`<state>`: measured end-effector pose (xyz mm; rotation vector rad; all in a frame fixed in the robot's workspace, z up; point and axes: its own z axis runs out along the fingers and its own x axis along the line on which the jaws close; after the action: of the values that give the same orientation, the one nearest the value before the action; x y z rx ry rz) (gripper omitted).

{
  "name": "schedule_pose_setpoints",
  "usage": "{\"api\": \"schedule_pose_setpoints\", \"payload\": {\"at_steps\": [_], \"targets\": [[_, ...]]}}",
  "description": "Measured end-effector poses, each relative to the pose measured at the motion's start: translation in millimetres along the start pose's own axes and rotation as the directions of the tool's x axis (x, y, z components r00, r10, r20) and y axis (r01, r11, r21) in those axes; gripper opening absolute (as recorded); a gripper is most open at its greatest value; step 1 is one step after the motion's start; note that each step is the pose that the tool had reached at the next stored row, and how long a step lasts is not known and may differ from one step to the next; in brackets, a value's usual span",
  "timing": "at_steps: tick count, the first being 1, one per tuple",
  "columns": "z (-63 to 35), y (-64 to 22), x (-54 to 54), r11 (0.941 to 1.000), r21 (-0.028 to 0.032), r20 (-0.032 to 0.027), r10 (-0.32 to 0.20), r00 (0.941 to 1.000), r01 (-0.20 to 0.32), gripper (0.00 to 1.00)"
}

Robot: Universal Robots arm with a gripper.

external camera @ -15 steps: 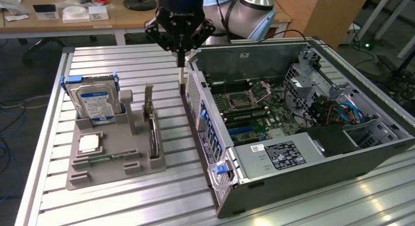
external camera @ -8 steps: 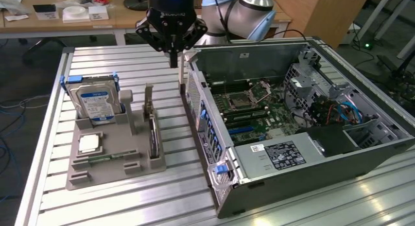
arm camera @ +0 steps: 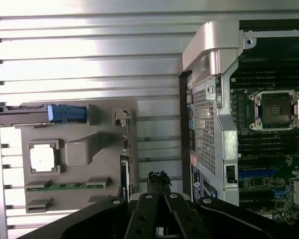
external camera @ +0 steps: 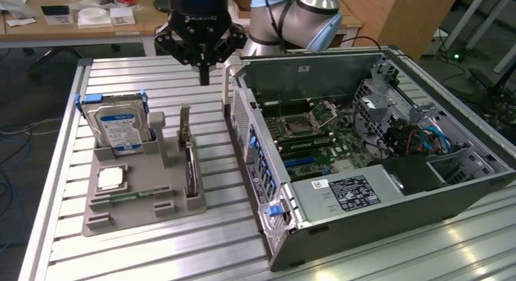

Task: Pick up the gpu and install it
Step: 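Reach for the gpu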

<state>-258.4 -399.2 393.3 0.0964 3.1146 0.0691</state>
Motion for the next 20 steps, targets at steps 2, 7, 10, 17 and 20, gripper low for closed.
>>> {"api": "schedule_pose_setpoints", "payload": {"at_steps": [2,7,10,17,20], "targets": [[-0.1,-0.3,4.5,1.0,0.0,0.0,0.0,1.0,0.0,0.11],[-0.4,-1.1,15.6,1.0,0.0,0.0,0.0,1.0,0.0,0.11],[-0.6,-1.5,22.3,1.0,0.0,0.0,0.0,1.0,0.0,0.11],[-1.0,-2.5,36.9,1.0,0.0,-0.0001,0.0,1.0,0.0,0.11],[-1.1,-2.9,43.4,1.0,0.0,0.0,0.0,1.0,0.0,0.11]]}}
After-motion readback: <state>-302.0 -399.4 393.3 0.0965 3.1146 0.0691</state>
